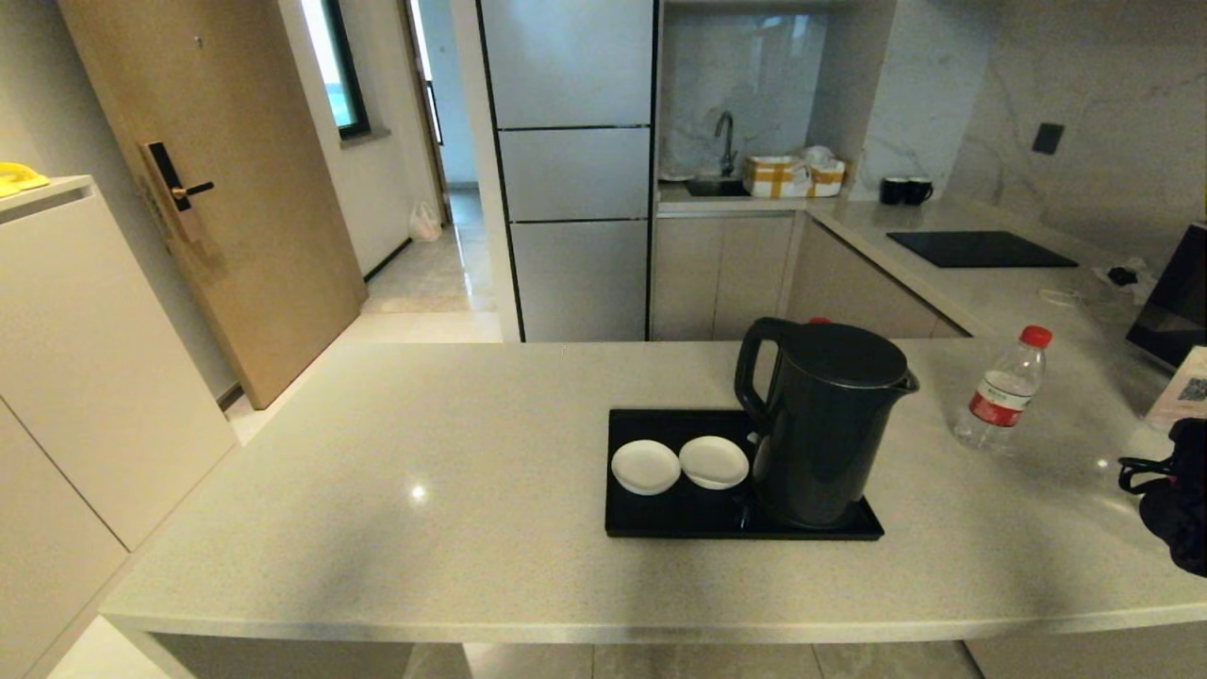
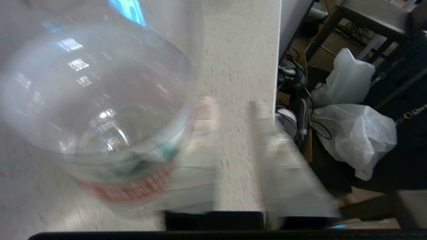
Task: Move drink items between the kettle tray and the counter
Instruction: Return the bottled water to its original position
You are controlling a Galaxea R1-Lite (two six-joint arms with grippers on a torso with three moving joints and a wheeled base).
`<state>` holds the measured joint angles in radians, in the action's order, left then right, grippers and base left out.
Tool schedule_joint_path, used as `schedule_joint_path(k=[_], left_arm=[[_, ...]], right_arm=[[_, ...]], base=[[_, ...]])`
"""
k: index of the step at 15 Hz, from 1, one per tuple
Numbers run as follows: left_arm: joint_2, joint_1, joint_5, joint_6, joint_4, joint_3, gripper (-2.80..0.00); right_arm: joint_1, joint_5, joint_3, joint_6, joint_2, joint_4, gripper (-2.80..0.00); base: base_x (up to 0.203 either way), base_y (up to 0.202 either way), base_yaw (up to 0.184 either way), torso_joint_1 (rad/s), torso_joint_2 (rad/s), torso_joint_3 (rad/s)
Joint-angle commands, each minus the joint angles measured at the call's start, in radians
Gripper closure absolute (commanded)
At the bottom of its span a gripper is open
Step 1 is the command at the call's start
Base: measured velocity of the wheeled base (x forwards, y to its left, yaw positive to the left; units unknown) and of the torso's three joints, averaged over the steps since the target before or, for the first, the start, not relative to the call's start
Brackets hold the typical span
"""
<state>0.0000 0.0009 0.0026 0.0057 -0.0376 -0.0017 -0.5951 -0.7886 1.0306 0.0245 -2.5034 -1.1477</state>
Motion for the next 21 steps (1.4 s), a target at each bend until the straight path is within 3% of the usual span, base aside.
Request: schedule_joint_path(k=[1,14,18,21], left_arm=[[0.000,-0.001,0.000,0.000,-0.001,0.000,0.00],[0.000,-0.001,0.000,0.000,0.001,0.000,0.00],[0.000,-0.001,0.000,0.000,0.000,0.000,0.00],[0.000,0.000,0.000,0.000,0.000,0.000,0.00]], right_arm=[[0.001,-0.003,-0.011,0.002,0.015,-0.004,-2.80],[0.008,0.005,-0.046,-0.001,0.020,-0.056,-2.80],[0.009,0.014,-0.156,0.040,0.175,-0.057,-2.80],[0.064,0.123,-0.319,0.102,0.281,-0.056,-2.80]], base=[[0.000,0.000,0.000,0.000,0.00,0.000],[0.000,0.000,0.000,0.000,0.00,0.000],[0.000,0.000,0.000,0.000,0.00,0.000],[0.000,0.000,0.000,0.000,0.00,0.000]])
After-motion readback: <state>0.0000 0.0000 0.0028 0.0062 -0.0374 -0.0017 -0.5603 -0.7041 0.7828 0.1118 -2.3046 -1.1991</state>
